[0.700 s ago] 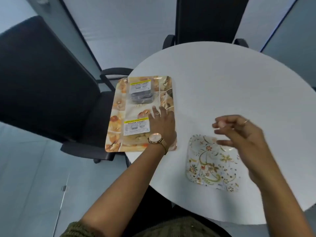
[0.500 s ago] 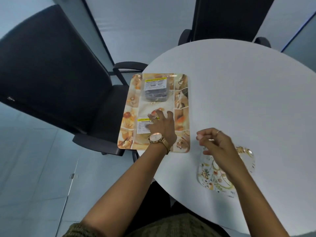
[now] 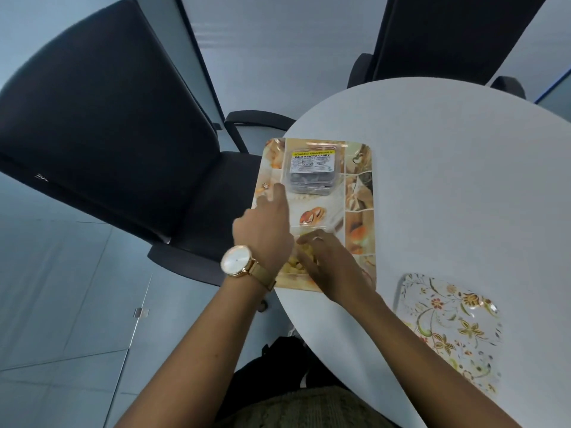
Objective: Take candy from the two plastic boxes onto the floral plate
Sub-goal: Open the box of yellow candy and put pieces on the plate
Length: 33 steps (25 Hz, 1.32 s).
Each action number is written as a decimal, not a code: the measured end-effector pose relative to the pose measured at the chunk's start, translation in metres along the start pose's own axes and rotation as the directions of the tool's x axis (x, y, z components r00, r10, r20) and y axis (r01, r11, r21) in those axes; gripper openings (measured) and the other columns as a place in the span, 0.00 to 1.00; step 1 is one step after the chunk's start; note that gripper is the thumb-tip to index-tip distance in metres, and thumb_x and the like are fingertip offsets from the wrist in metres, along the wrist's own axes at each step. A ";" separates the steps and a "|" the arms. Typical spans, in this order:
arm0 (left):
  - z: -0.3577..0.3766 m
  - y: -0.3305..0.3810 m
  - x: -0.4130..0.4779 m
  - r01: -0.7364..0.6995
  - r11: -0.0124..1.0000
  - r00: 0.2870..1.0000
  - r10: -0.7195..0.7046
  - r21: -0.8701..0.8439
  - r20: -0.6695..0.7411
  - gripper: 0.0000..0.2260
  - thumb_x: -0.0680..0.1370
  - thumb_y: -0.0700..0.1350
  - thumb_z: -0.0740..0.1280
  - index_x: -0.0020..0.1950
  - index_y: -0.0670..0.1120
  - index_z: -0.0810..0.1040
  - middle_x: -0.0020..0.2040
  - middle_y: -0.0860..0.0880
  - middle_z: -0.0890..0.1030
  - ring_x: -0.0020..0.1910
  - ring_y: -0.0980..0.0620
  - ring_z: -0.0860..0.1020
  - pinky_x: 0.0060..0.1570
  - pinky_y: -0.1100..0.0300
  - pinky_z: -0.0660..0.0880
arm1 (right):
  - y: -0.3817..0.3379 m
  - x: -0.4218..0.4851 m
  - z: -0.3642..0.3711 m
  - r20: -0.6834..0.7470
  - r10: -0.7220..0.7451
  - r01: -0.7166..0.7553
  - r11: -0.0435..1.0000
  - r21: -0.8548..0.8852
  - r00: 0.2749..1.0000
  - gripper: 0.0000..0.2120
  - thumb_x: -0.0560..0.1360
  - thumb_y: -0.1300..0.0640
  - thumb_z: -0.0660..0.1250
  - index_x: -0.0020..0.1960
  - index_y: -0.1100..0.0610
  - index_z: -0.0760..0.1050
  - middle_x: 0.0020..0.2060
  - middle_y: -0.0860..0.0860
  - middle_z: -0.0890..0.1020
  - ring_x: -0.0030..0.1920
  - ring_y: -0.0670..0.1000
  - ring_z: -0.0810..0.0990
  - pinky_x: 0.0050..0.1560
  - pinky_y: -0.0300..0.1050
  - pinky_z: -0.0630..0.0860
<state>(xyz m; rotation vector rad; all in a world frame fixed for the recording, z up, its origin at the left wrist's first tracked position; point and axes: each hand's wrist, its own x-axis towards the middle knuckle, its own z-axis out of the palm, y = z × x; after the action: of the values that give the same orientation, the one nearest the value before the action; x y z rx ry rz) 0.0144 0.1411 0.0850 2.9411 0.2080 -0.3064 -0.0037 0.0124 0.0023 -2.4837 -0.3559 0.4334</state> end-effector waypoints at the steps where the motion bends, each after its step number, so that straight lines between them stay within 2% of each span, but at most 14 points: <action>1: -0.002 -0.008 0.004 0.022 0.999 1.000 -0.022 0.032 -0.010 0.27 0.76 0.39 0.65 0.73 0.47 0.60 0.54 0.43 0.78 0.45 0.41 0.81 0.42 0.52 0.79 | -0.003 0.013 0.006 0.057 -0.032 0.038 0.992 -0.116 0.998 0.20 0.81 0.45 0.56 0.66 0.56 0.72 0.67 0.53 0.75 0.65 0.55 0.74 0.65 0.51 0.72; 3: 0.002 -0.017 0.011 0.047 0.998 0.999 -0.047 0.053 -0.003 0.26 0.76 0.40 0.66 0.72 0.46 0.62 0.56 0.42 0.78 0.44 0.42 0.81 0.43 0.51 0.81 | -0.003 0.028 0.019 0.117 -0.063 0.096 0.951 -0.294 0.991 0.26 0.80 0.40 0.53 0.66 0.58 0.71 0.66 0.55 0.76 0.65 0.57 0.73 0.65 0.53 0.72; 5: 0.008 -0.018 0.016 0.044 0.998 0.999 -0.044 0.040 0.012 0.26 0.77 0.42 0.67 0.73 0.46 0.62 0.61 0.42 0.76 0.46 0.42 0.82 0.45 0.50 0.82 | 0.002 0.028 0.033 0.089 -0.072 0.101 0.919 -0.382 0.993 0.32 0.77 0.35 0.48 0.63 0.59 0.72 0.60 0.56 0.79 0.62 0.58 0.74 0.61 0.56 0.72; 8: 0.013 -0.012 0.018 0.012 0.999 0.999 -0.013 0.032 0.031 0.27 0.77 0.41 0.67 0.74 0.46 0.61 0.65 0.40 0.73 0.47 0.40 0.82 0.46 0.49 0.82 | 0.006 0.028 0.046 0.016 -0.070 0.071 0.928 -0.365 0.997 0.31 0.75 0.35 0.47 0.60 0.58 0.74 0.55 0.55 0.81 0.58 0.60 0.74 0.56 0.56 0.70; 14: 0.017 -0.009 0.023 -0.052 0.999 0.997 0.051 0.015 0.058 0.26 0.77 0.39 0.67 0.72 0.46 0.62 0.63 0.40 0.75 0.45 0.40 0.82 0.45 0.49 0.83 | 0.005 0.034 0.043 -0.008 -0.061 0.055 0.938 -0.344 0.998 0.31 0.74 0.36 0.49 0.54 0.61 0.76 0.48 0.58 0.81 0.49 0.59 0.76 0.51 0.54 0.71; 18: 0.016 -0.015 0.024 -0.051 0.999 0.997 0.051 -0.009 0.062 0.24 0.77 0.38 0.66 0.71 0.46 0.63 0.58 0.41 0.77 0.43 0.42 0.82 0.44 0.49 0.83 | 0.002 0.036 0.043 0.048 -0.010 0.028 0.923 -0.385 0.999 0.32 0.74 0.35 0.47 0.54 0.60 0.75 0.47 0.58 0.81 0.48 0.60 0.77 0.51 0.57 0.73; 22: 0.014 -0.019 0.026 -0.052 0.998 0.996 0.054 -0.032 0.064 0.24 0.76 0.39 0.67 0.70 0.47 0.63 0.57 0.42 0.78 0.43 0.42 0.81 0.45 0.50 0.83 | -0.001 0.037 0.040 0.107 0.020 0.024 0.917 -0.397 0.994 0.32 0.74 0.36 0.45 0.55 0.59 0.76 0.46 0.58 0.81 0.45 0.60 0.79 0.49 0.60 0.78; 24: 0.015 -0.019 0.027 -0.059 0.998 0.995 0.062 -0.035 0.078 0.24 0.77 0.40 0.67 0.71 0.47 0.63 0.57 0.42 0.78 0.43 0.43 0.81 0.45 0.50 0.83 | -0.001 0.036 0.039 0.118 -0.003 0.048 0.923 -0.381 0.993 0.33 0.74 0.36 0.45 0.55 0.59 0.76 0.47 0.58 0.82 0.44 0.60 0.80 0.48 0.60 0.79; 28: 0.017 -0.013 0.026 -0.085 0.996 0.990 0.087 -0.023 0.108 0.24 0.77 0.39 0.67 0.71 0.47 0.63 0.61 0.42 0.77 0.48 0.41 0.81 0.49 0.49 0.82 | 0.002 0.036 0.036 0.056 -0.110 0.123 0.928 -0.352 0.992 0.36 0.72 0.34 0.44 0.58 0.60 0.76 0.51 0.56 0.83 0.45 0.58 0.82 0.45 0.53 0.81; 33: 0.020 -0.009 0.026 -0.111 0.994 0.989 0.110 -0.001 0.098 0.24 0.77 0.40 0.67 0.71 0.47 0.64 0.63 0.41 0.77 0.51 0.39 0.82 0.50 0.47 0.82 | 0.007 0.041 0.035 0.042 -0.177 0.181 0.936 -0.303 0.983 0.29 0.74 0.38 0.53 0.61 0.58 0.75 0.54 0.56 0.83 0.47 0.59 0.83 0.45 0.53 0.81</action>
<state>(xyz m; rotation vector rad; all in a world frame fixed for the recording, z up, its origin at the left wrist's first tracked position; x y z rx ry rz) 0.0342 0.1493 0.0585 2.9187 0.0310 -0.4331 0.0213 0.0383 -0.0386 -2.7149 -0.6963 0.3420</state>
